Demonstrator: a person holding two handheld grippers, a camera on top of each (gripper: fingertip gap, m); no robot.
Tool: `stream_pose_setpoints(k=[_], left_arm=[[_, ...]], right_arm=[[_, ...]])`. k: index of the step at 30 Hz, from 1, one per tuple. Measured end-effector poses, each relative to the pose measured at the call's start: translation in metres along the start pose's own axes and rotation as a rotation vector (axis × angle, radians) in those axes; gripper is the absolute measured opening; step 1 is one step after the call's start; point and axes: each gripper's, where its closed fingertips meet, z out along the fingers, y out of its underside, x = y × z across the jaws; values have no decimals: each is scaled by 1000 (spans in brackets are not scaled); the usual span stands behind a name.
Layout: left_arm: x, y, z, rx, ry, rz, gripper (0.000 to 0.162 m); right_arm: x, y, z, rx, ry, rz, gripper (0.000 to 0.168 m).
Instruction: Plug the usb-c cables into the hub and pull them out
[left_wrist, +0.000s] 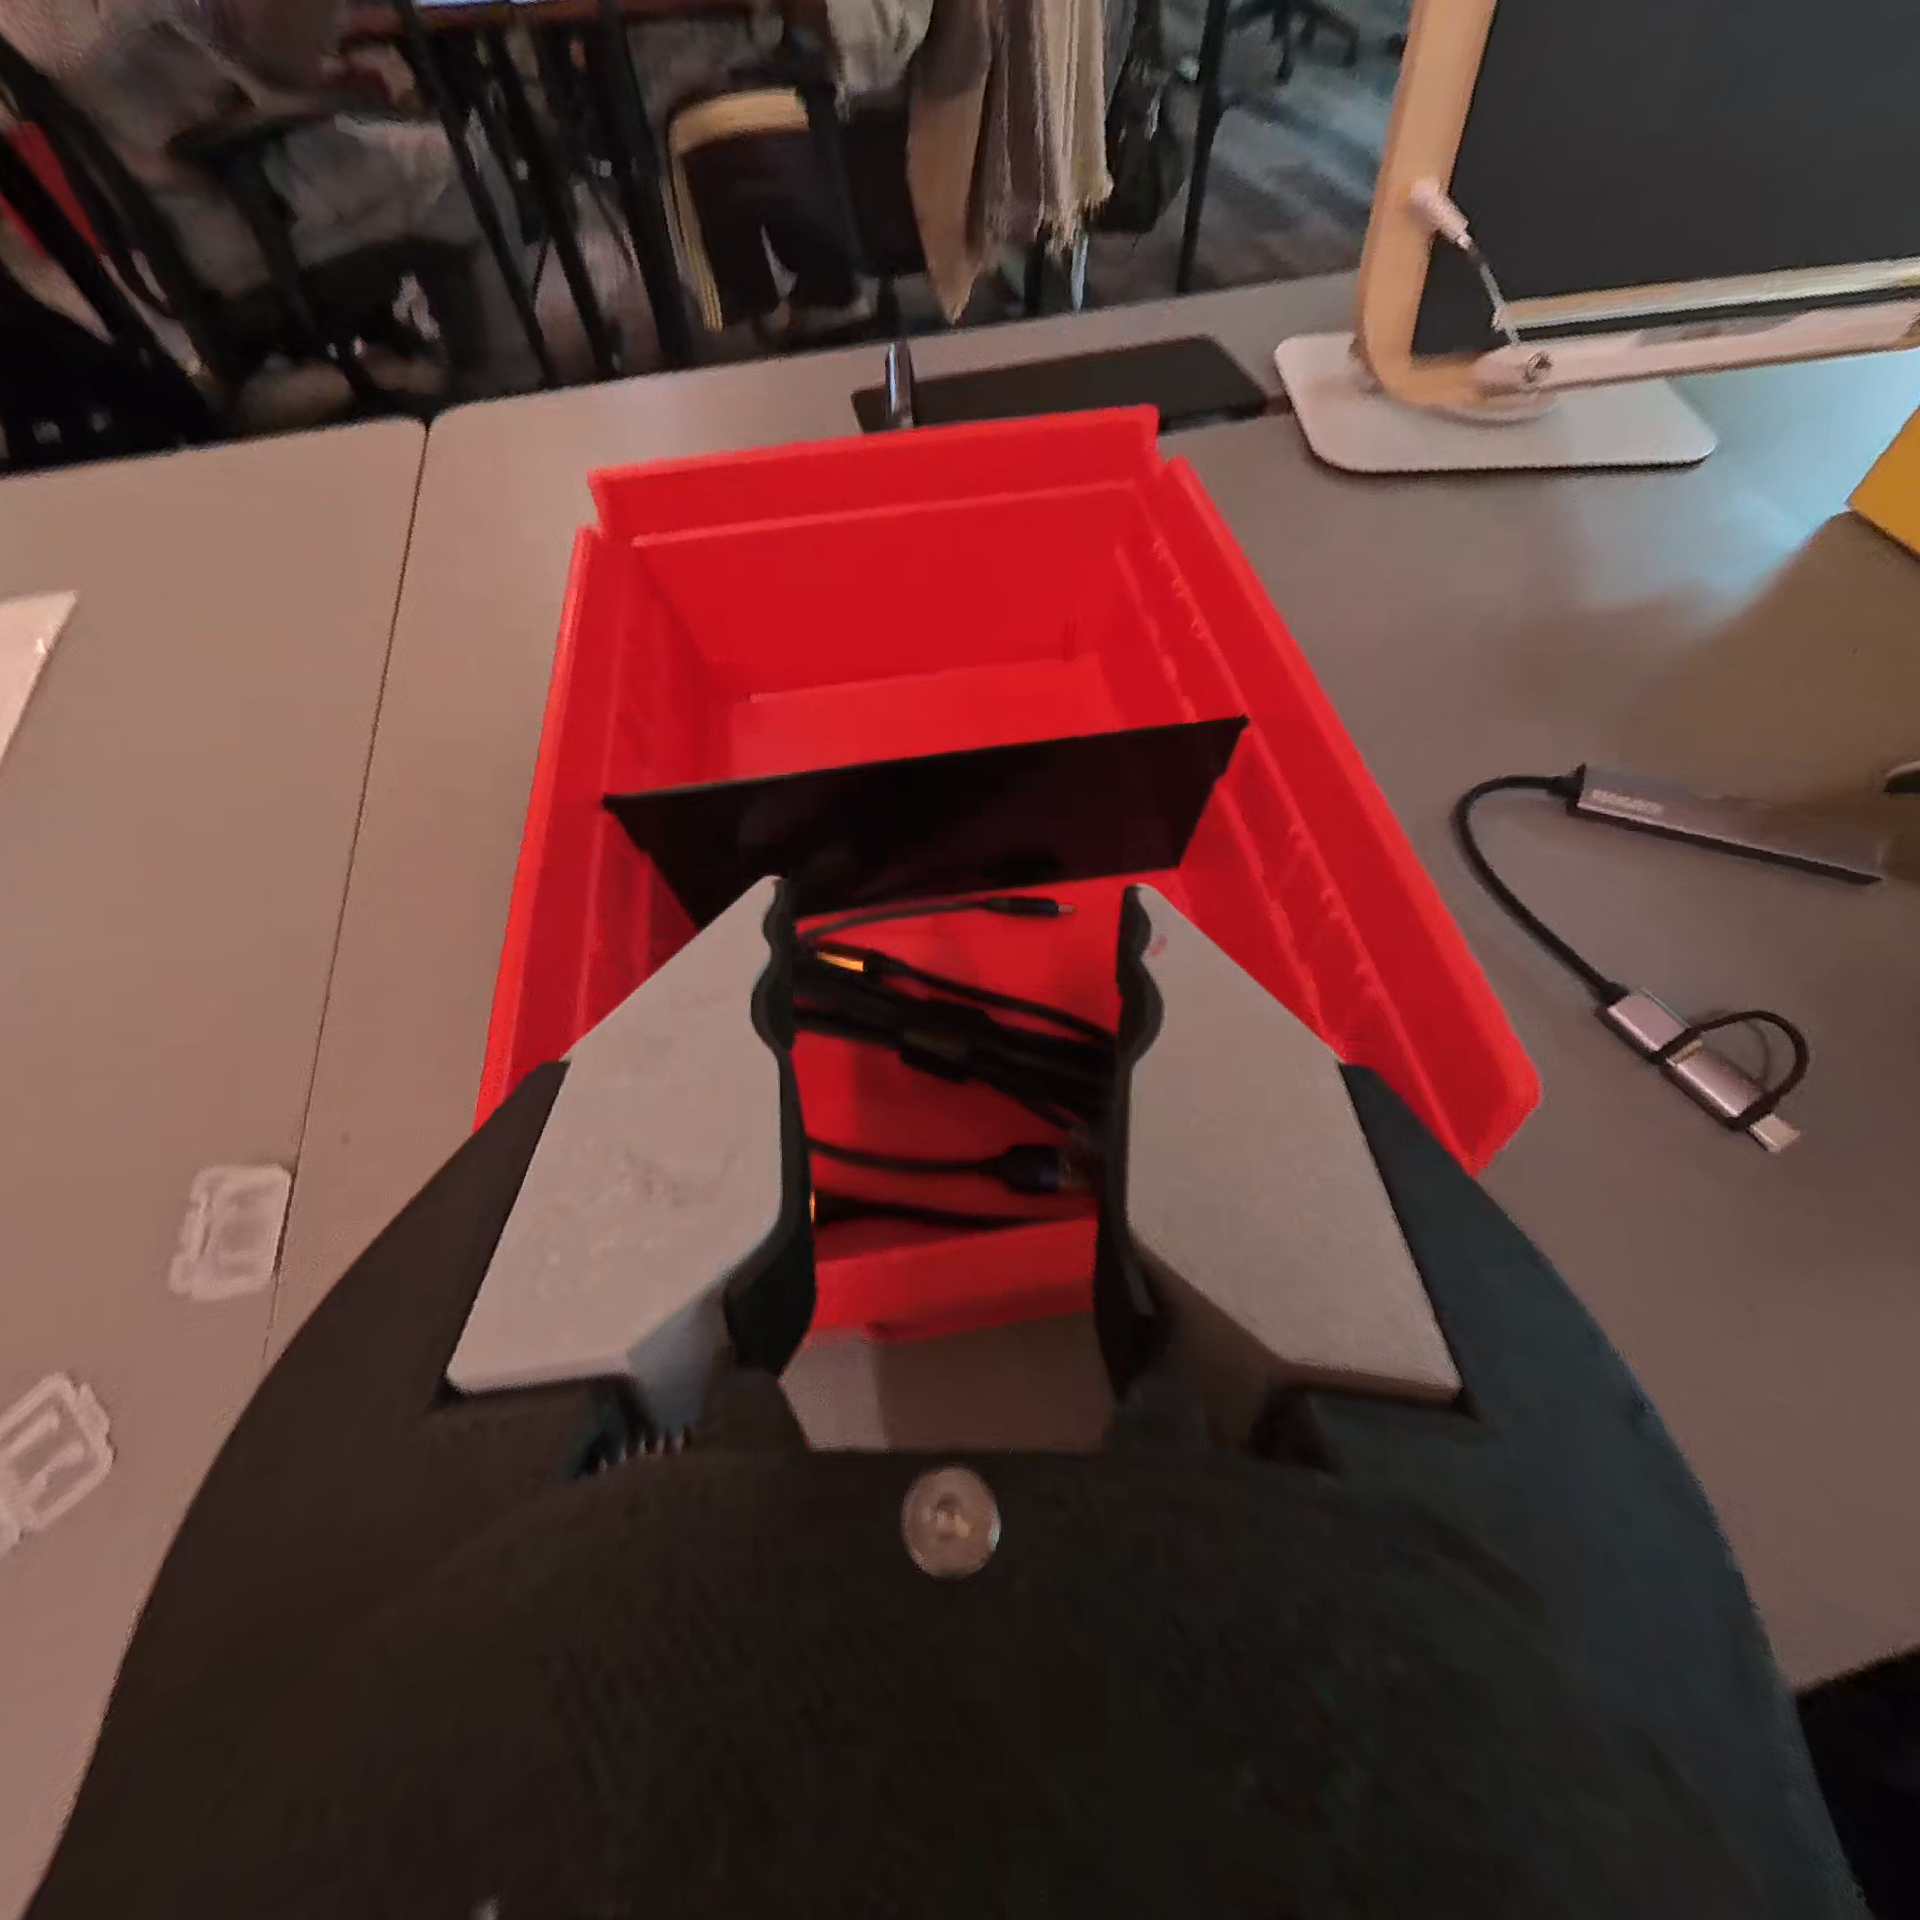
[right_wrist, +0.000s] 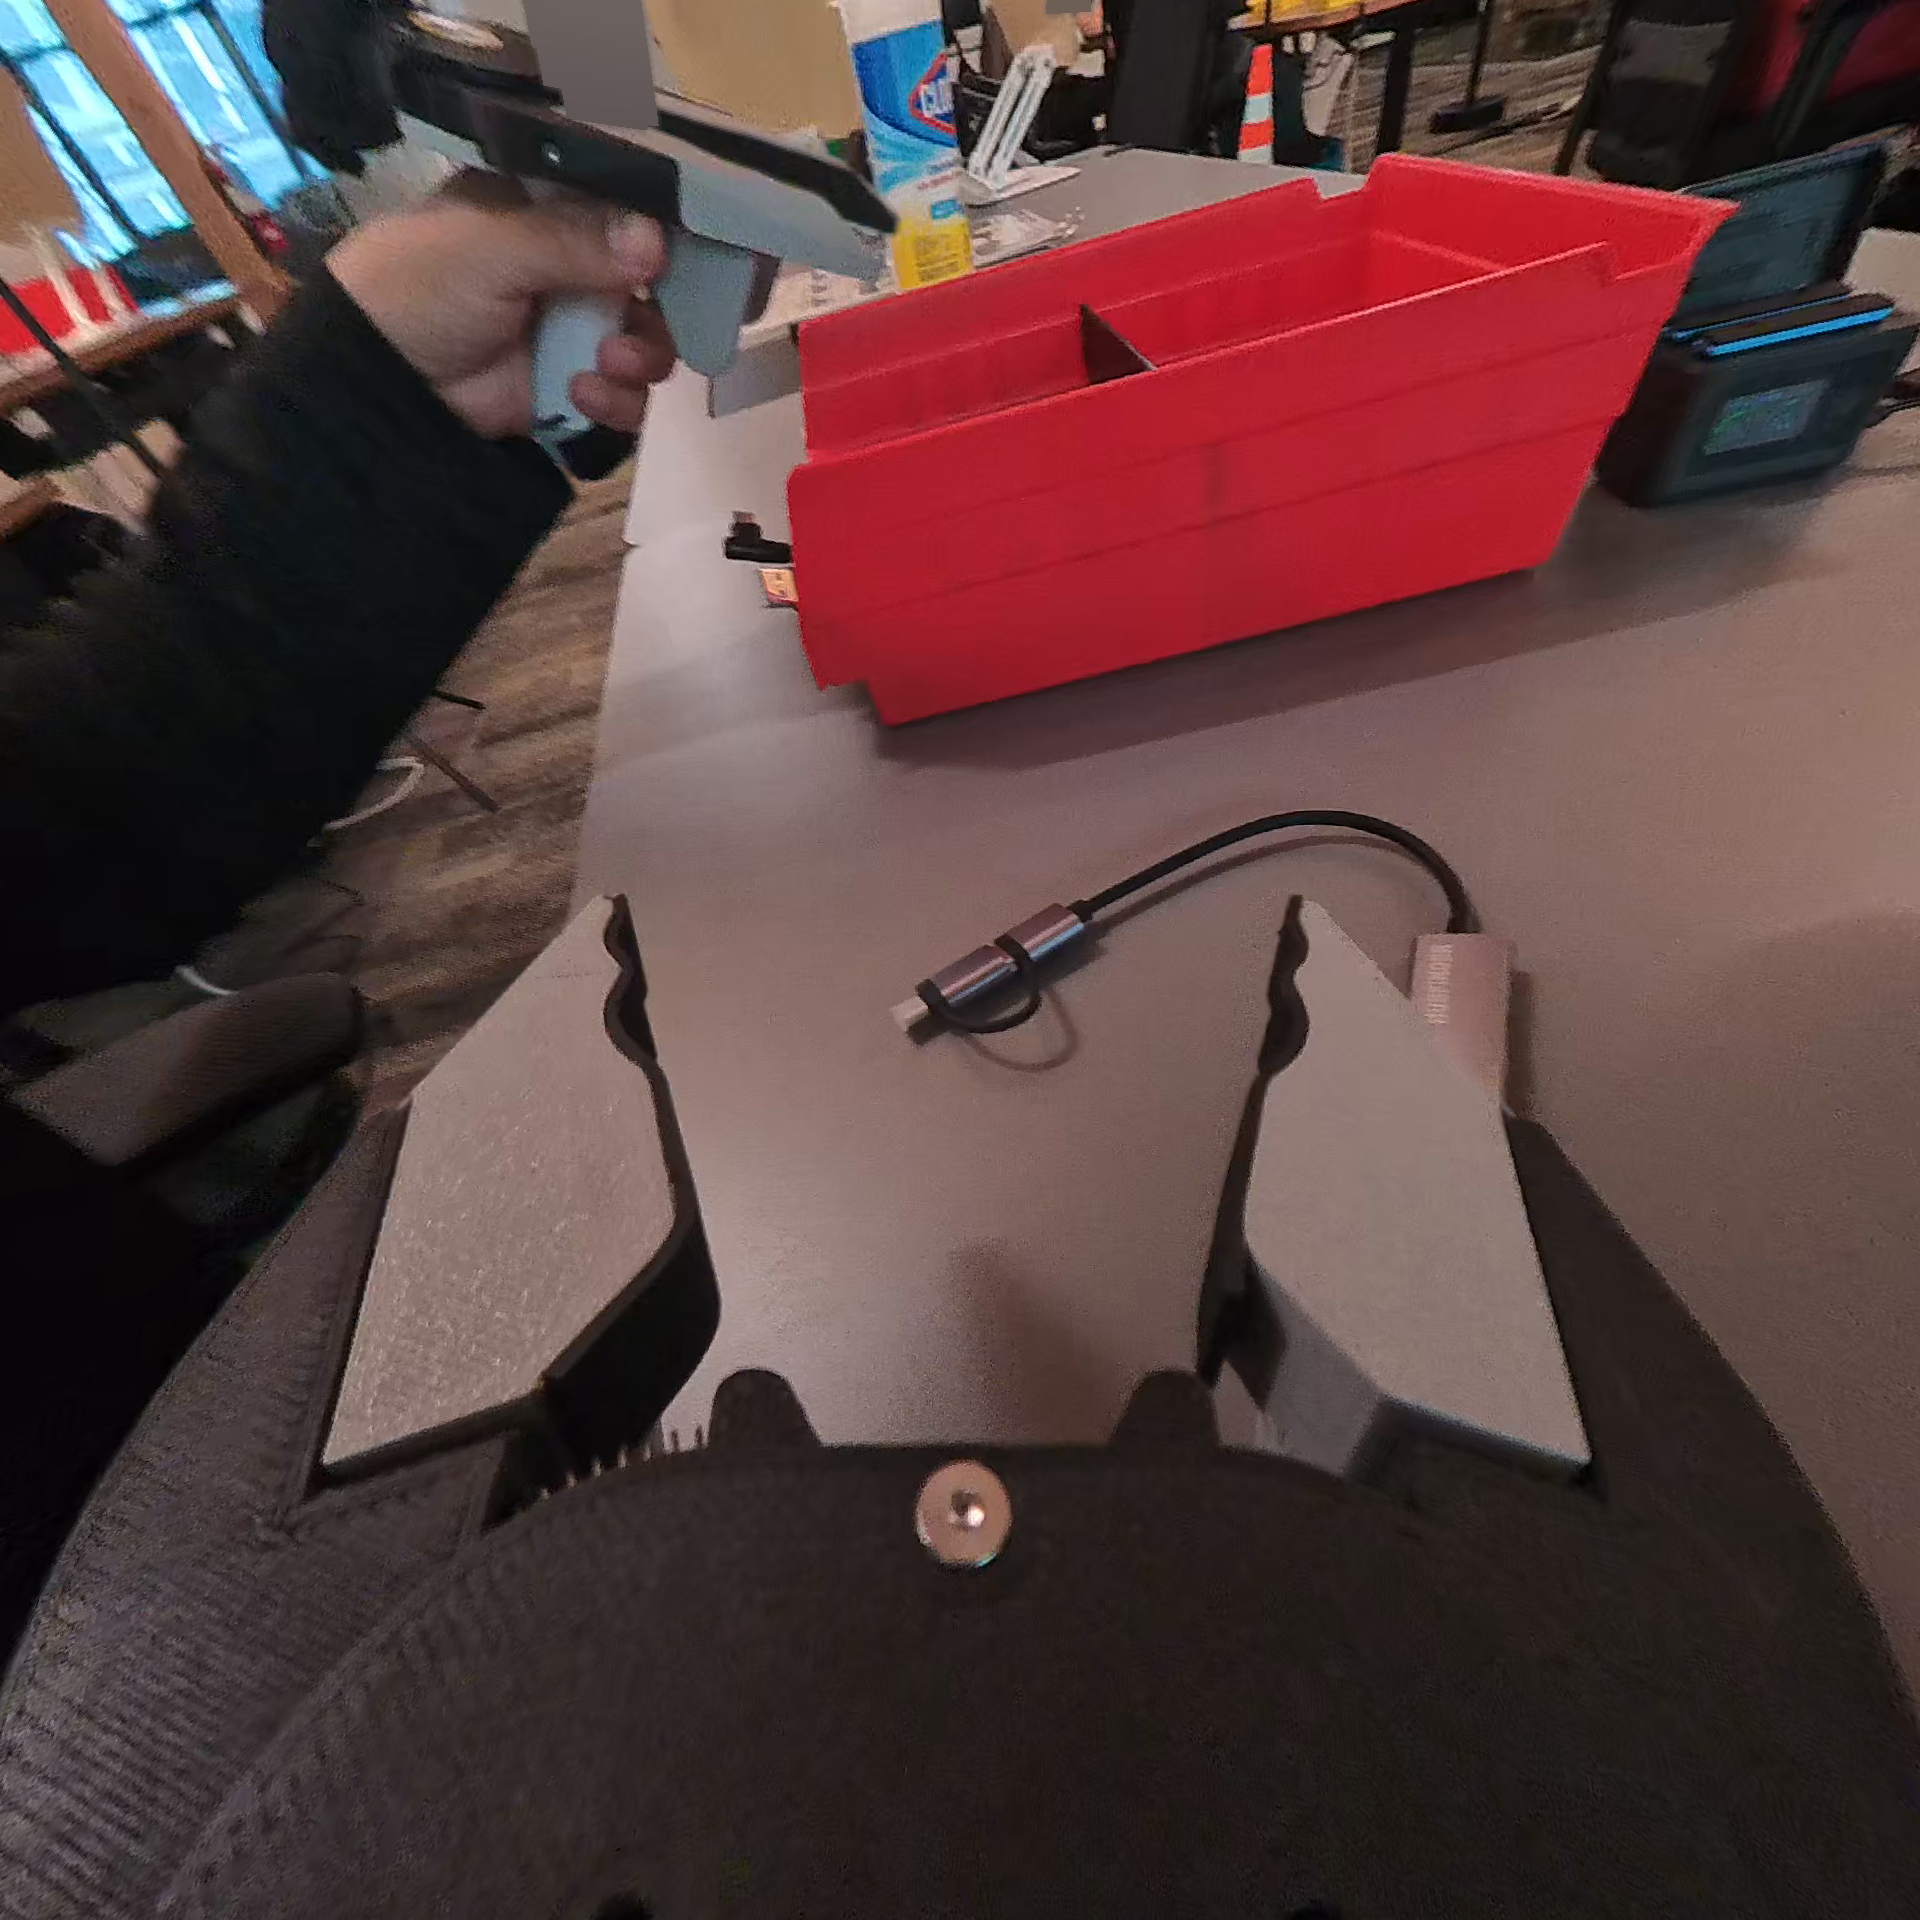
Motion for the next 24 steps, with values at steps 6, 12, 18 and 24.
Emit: stream_pose_setpoints(k=[6, 12, 18, 24], left_arm=[[6, 15, -13, -98, -7, 3, 51], [19, 34, 6, -309, 120, 69, 46], [9, 41, 46, -477, 107, 234, 46], [25, 42, 75, -504, 193, 351, 42]], right_arm=[[21, 3, -4, -9, 112, -38, 113], [30, 7, -5, -20, 141, -30, 112], [28, 7, -4, -18, 120, -15, 111], [26, 6, -3, -17, 99, -7, 110]])
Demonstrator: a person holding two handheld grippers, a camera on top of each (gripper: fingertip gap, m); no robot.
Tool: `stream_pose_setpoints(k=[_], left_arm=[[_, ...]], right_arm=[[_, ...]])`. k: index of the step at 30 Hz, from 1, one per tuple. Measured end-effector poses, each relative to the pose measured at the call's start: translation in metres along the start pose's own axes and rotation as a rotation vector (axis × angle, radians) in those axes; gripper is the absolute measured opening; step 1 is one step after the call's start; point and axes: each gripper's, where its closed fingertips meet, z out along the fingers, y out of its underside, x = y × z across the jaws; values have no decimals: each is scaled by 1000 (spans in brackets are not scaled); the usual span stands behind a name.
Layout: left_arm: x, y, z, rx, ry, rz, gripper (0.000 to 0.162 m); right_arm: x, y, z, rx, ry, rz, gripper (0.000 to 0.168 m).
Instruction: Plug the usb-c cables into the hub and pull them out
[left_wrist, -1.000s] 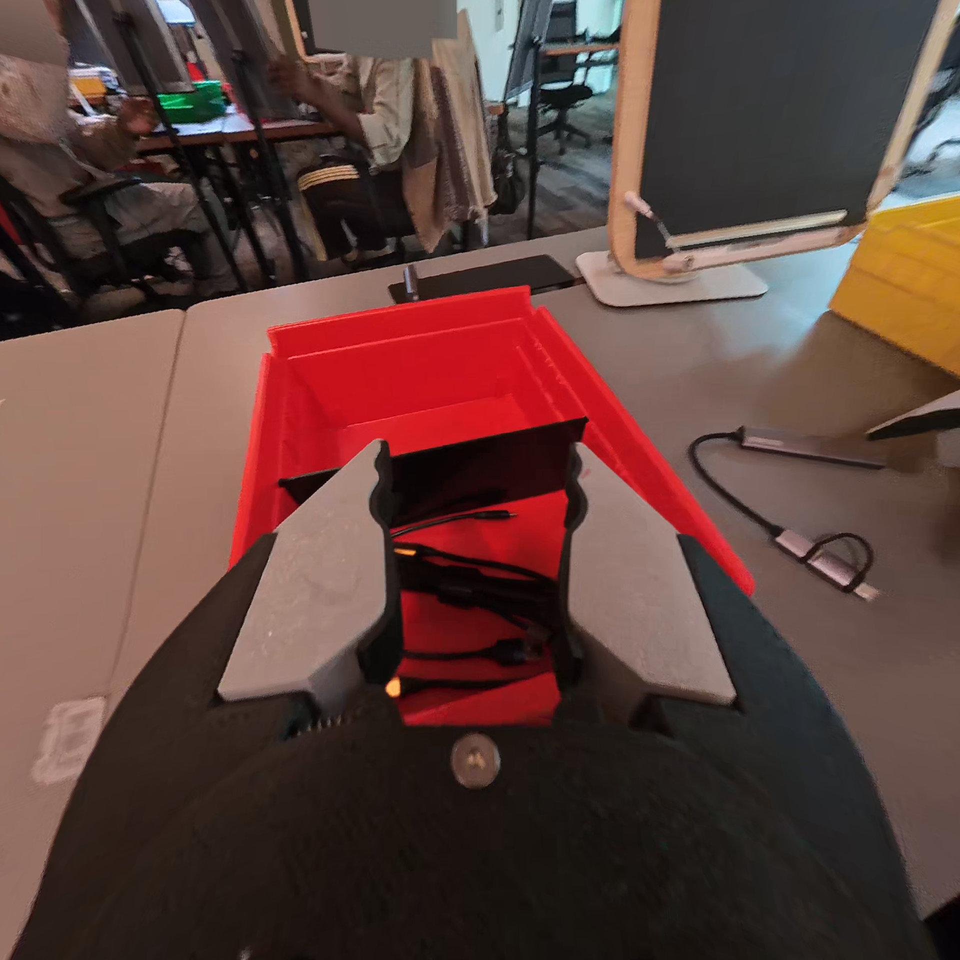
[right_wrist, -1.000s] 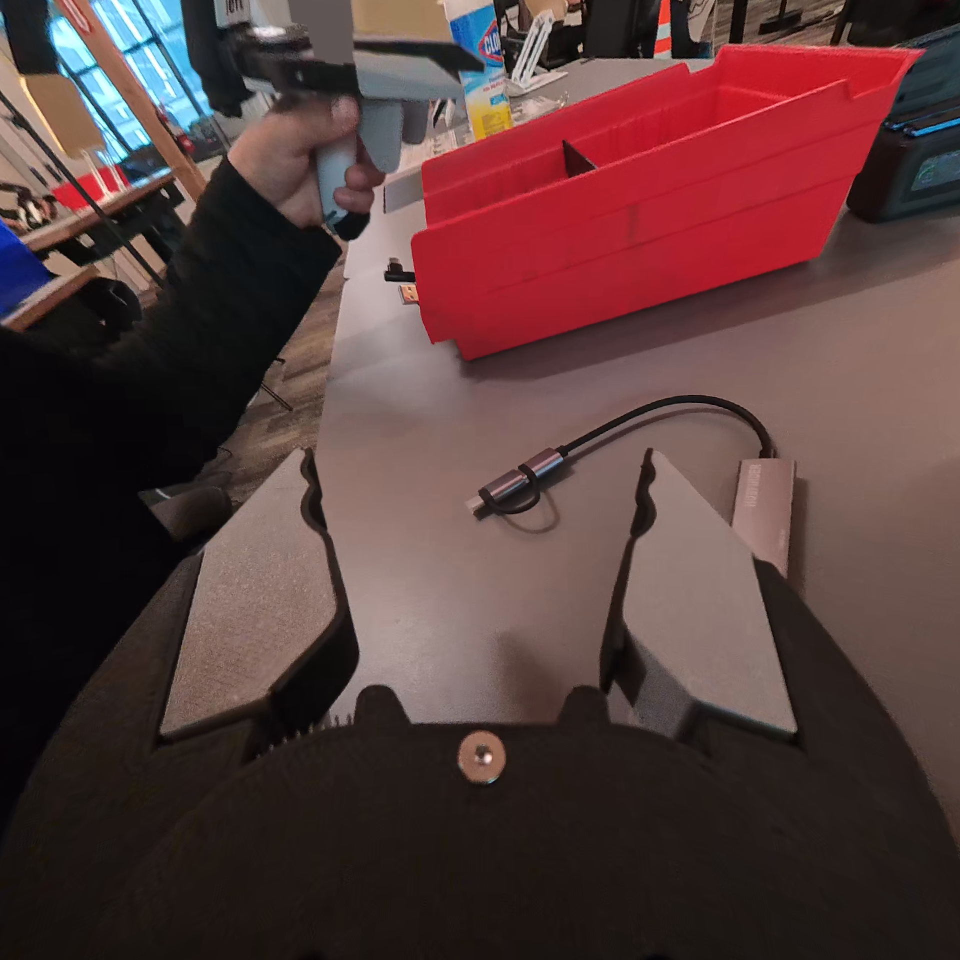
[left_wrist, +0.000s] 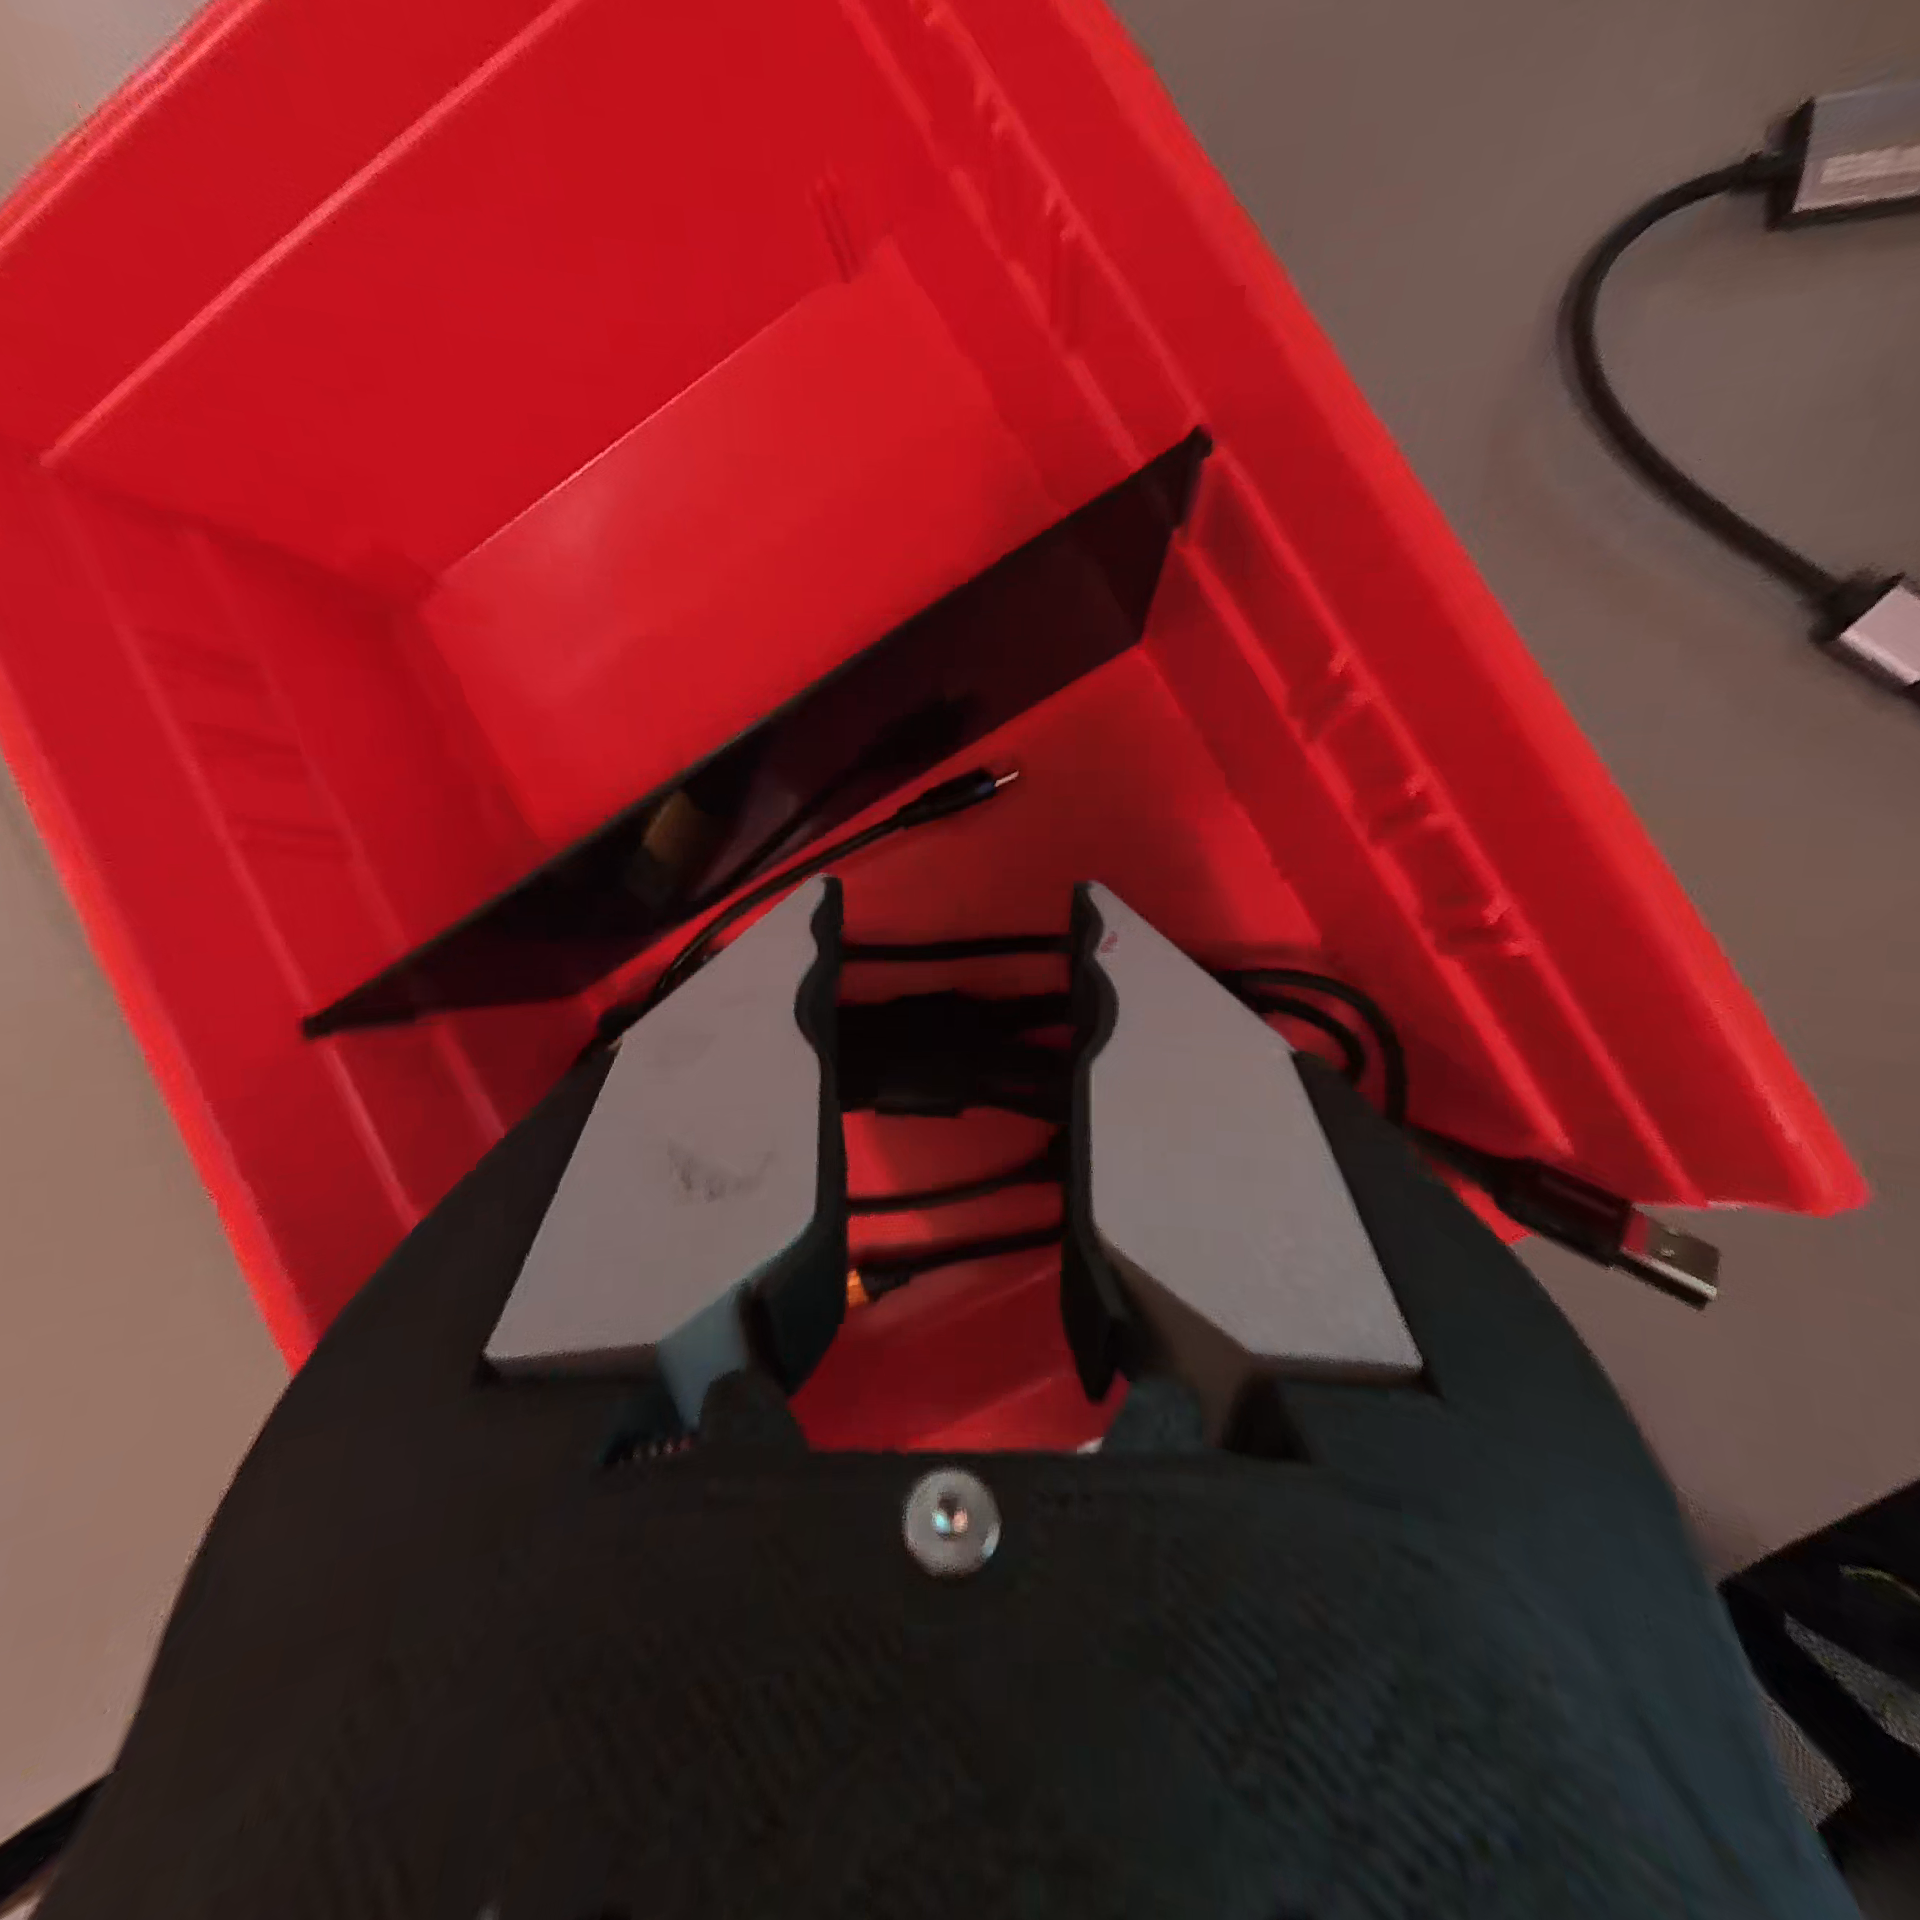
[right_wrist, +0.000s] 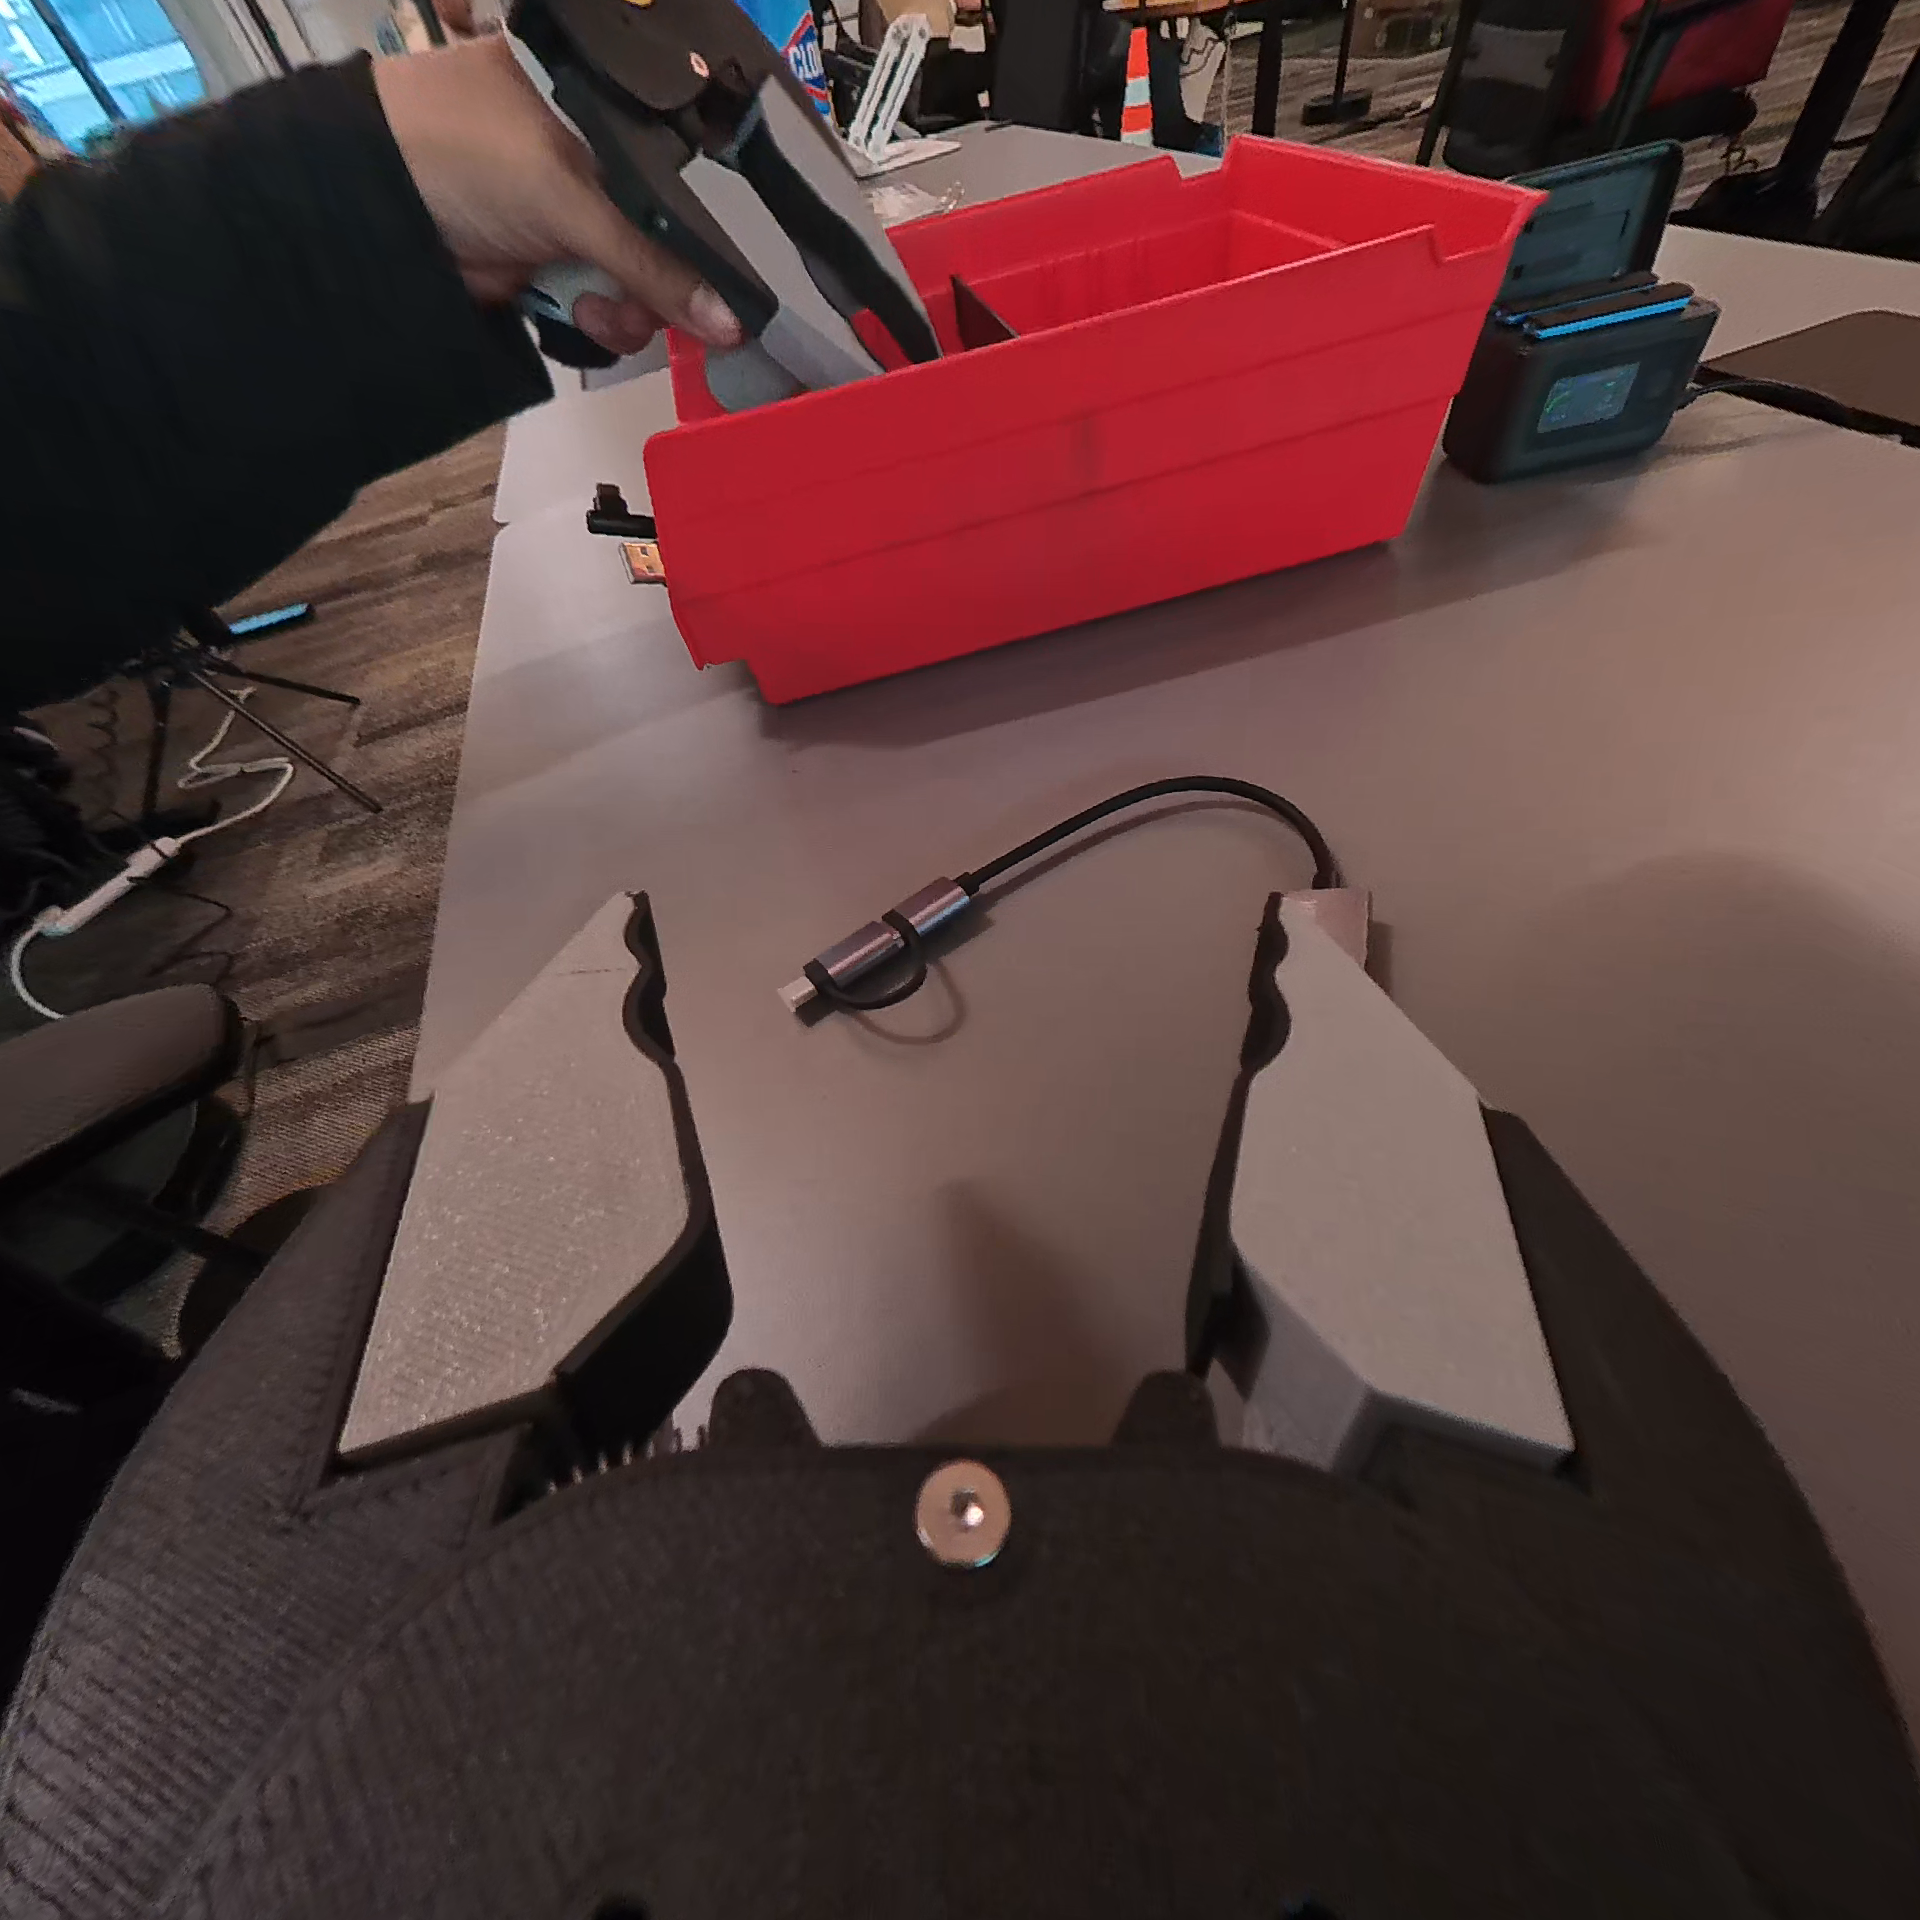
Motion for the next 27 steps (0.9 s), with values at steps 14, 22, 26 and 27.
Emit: stream_pose_setpoints(k=[14, 22, 26, 27], left_arm=[[2, 8, -9, 59, -54, -18, 37], [-3, 7, -31, 37, -67, -78, 34], [-6, 3, -39, 19, -71, -16, 33], [-4, 1, -41, 31, -52, 19, 29]], right_arm=[[-10, 4, 5, -40, -12, -56, 110], [-19, 7, 6, -63, -20, -89, 107], [-21, 6, 5, -59, -19, -110, 105], [-21, 6, 5, -58, -19, -115, 105]])
